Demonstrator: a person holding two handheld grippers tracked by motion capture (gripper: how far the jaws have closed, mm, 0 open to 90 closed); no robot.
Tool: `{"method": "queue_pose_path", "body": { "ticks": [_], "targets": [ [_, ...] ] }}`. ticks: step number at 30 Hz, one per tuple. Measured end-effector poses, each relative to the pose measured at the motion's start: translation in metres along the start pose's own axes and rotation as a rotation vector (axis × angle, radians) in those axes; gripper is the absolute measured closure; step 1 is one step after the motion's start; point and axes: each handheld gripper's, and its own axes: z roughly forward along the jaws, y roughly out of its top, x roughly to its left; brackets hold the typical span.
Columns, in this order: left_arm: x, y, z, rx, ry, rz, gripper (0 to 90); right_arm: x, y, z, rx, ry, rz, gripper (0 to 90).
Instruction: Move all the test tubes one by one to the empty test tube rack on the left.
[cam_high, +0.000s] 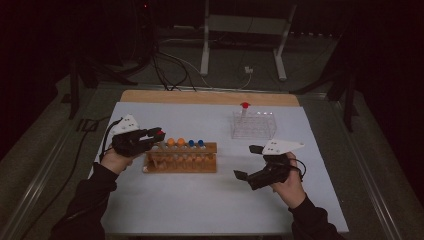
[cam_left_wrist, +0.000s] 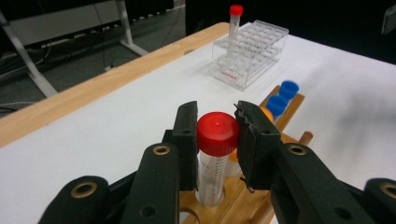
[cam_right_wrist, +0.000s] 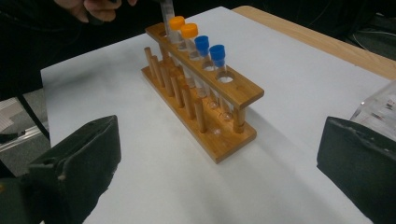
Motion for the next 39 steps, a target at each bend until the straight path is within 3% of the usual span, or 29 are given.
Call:
{"method": "queue_pose_path", "body": {
  "ticks": [12,20,21,24,25,27,30,35,39],
  "targets": [
    [0.0,-0.017,0.008,0.019,-0.007,-0.012,71.7,-0.001,0.0,-0.001,-0.004,0.01,0.008,0.0],
    [0.002,-0.016,0.006,0.026,-0.027,-0.017,71.0,-0.002,0.0,-0.002,-0.004,0.014,0.014,0.0],
    [0.002,-0.016,0.005,0.024,-0.047,-0.023,66.9,-0.002,0.0,-0.002,-0.005,0.014,0.013,0.0],
    [-0.002,-0.014,0.0,0.022,-0.061,-0.015,46.2,-0.003,0.002,-0.003,-0.008,0.012,0.012,0.0],
    [-0.004,-0.014,-0.002,0.015,-0.056,-0.013,44.1,-0.004,0.002,-0.003,-0.01,0.012,0.015,0.0],
    [-0.008,-0.012,-0.006,0.011,-0.063,-0.005,29.8,-0.006,0.004,-0.004,-0.011,0.008,0.009,0.0],
    [-0.014,-0.012,-0.014,0.012,-0.079,-0.004,16.6,-0.012,0.008,-0.006,-0.033,0.003,0.011,0.0],
    [-0.024,-0.016,-0.022,0.006,-0.098,-0.027,7.8,-0.031,0.014,-0.005,-0.069,-0.039,-0.011,0.0],
    [-0.031,-0.023,-0.027,0.009,-0.119,-0.031,3.4,-0.051,0.018,0.002,-0.051,-0.099,0.002,0.0]
  ]
}}
